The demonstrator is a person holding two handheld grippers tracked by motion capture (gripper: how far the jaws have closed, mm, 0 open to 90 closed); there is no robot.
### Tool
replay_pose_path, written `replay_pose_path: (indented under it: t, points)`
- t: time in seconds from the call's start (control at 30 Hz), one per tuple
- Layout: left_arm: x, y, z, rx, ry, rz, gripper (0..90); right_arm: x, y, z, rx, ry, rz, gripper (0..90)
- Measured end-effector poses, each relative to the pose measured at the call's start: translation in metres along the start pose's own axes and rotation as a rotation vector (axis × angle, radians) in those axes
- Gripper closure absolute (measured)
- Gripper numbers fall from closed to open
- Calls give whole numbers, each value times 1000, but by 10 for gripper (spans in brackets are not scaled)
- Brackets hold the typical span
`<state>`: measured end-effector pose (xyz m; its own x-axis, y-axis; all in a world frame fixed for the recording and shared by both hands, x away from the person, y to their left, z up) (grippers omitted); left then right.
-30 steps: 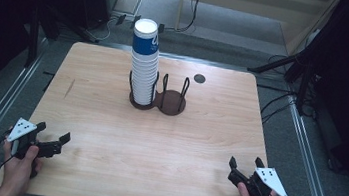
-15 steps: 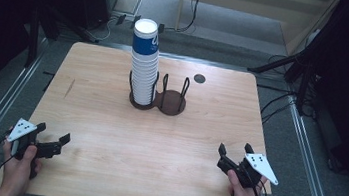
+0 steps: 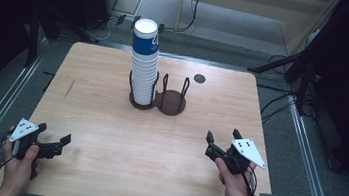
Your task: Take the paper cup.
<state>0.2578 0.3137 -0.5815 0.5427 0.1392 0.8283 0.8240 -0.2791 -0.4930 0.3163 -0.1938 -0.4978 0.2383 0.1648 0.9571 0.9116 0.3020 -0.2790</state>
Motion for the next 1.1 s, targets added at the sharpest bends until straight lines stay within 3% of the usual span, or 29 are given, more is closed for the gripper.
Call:
replay_pose_path:
  t: [0.57, 1.1]
  points:
    - [0, 0, 1, 1, -4, 3, 0, 28, 27, 44, 85, -33, -11, 124]
    - [0, 0, 0, -4, 5, 4, 0, 51, 46, 68, 92, -39, -37, 115]
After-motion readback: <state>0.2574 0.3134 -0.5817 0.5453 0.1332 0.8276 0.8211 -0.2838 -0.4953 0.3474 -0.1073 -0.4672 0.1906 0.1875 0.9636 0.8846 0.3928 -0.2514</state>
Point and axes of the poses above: each handheld gripper's, and its own axes: y roughly forward along the jaws, x roughly out of its top, z roughly to its left, the point moved 6 cm from there along y, roughly forward along the jaws, and after that the axes turned 7 degrees about -y, right-handed, at the moved point
